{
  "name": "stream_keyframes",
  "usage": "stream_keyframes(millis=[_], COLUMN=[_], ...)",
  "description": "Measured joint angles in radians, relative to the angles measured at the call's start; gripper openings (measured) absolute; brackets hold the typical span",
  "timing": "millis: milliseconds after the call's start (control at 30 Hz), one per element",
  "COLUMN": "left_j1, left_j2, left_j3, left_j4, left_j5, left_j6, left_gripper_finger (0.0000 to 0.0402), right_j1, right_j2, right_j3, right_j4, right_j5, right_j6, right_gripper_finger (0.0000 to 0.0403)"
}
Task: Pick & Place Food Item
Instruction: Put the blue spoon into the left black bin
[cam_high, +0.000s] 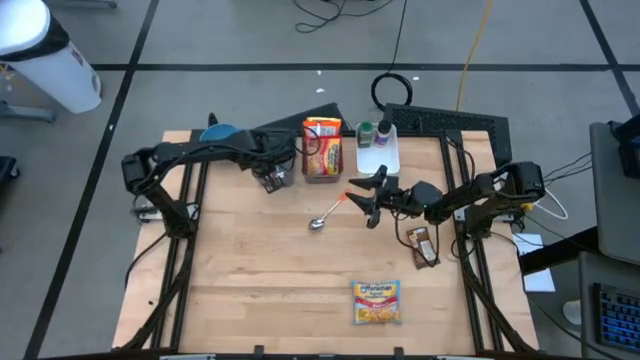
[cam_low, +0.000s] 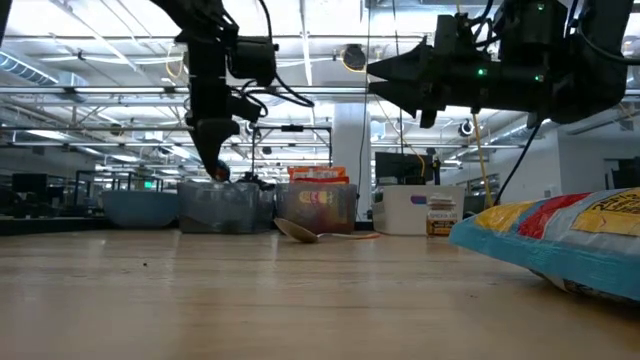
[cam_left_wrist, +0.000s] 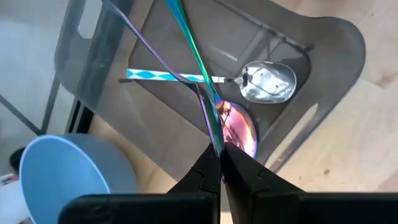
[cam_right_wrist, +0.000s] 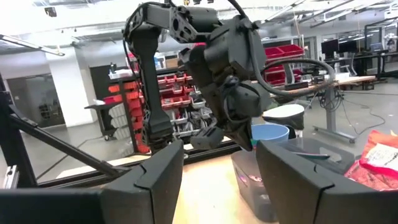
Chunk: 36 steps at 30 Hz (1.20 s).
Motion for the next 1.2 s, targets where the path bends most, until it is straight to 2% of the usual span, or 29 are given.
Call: stream_keyframes(millis=[433, 600, 1200], left_j1=[0.001, 0.002, 0.043], left_j2=[0.055, 0.055, 0.055], left_j3=[0.002, 0.002, 0.001], left_j4=[0.018, 0.021, 0.093], left_j5=[0.009, 0.082, 0.082], left_j6=[0.144, 0.157, 0.224], left_gripper_finger=[0.0006, 0.0006, 0.0006], right_j1=[0.0, 0.0, 0.0], right_j2=[0.0, 0.0, 0.0], right_j3=[0.0, 0.0, 0.0], right_j4=[-0.001, -0.001, -0.002], right_j5=[0.0, 0.0, 0.0], right_j6=[-0.007, -0.007, -0.007], right_gripper_finger=[0.0196, 0.0196, 0.0196])
